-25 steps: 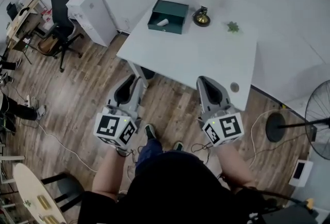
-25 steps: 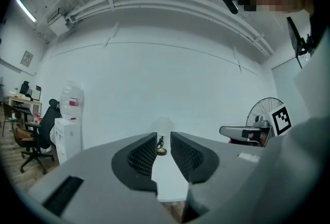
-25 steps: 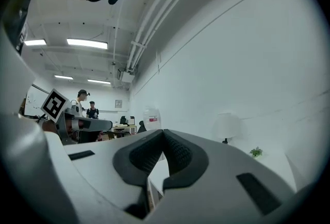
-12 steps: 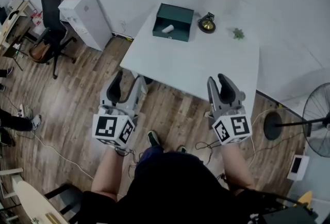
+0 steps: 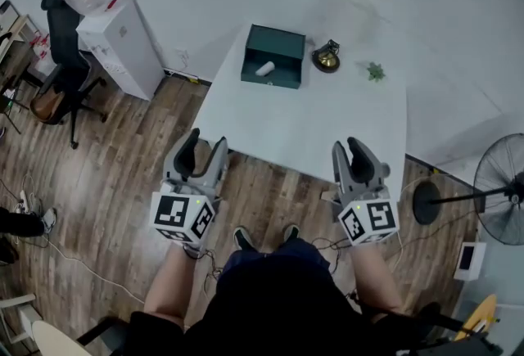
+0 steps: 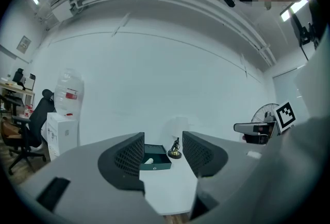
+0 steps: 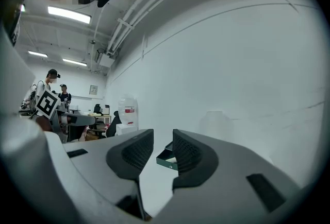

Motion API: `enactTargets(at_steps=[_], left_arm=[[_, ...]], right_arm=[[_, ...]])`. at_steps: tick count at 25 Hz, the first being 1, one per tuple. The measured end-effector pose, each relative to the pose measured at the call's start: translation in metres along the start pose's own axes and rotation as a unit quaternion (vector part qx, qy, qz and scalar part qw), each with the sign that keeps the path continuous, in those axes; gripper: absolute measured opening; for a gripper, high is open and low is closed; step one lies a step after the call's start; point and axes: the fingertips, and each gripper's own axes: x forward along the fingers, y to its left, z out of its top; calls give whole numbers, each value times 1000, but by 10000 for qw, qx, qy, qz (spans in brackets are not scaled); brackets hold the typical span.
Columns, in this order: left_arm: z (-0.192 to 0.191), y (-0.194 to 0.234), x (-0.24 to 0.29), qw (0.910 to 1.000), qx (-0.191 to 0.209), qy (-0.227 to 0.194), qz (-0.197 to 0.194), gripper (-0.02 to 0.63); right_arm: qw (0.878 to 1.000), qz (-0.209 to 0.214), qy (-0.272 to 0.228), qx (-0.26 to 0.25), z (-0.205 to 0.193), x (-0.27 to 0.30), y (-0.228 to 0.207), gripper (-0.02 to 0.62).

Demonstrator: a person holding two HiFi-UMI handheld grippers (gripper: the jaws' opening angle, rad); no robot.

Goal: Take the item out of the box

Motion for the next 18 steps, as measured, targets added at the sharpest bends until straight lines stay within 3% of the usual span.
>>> enactTargets(at_steps=[7,18], left_arm=[[-9,2,59,9998,58,173,-51,224],[-19,-18,182,9961,404,658,422,224]], right_arm=[[9998,43,68,185,-17,40,-39,116],[9959,547,10,718,-27,116,-150,106]])
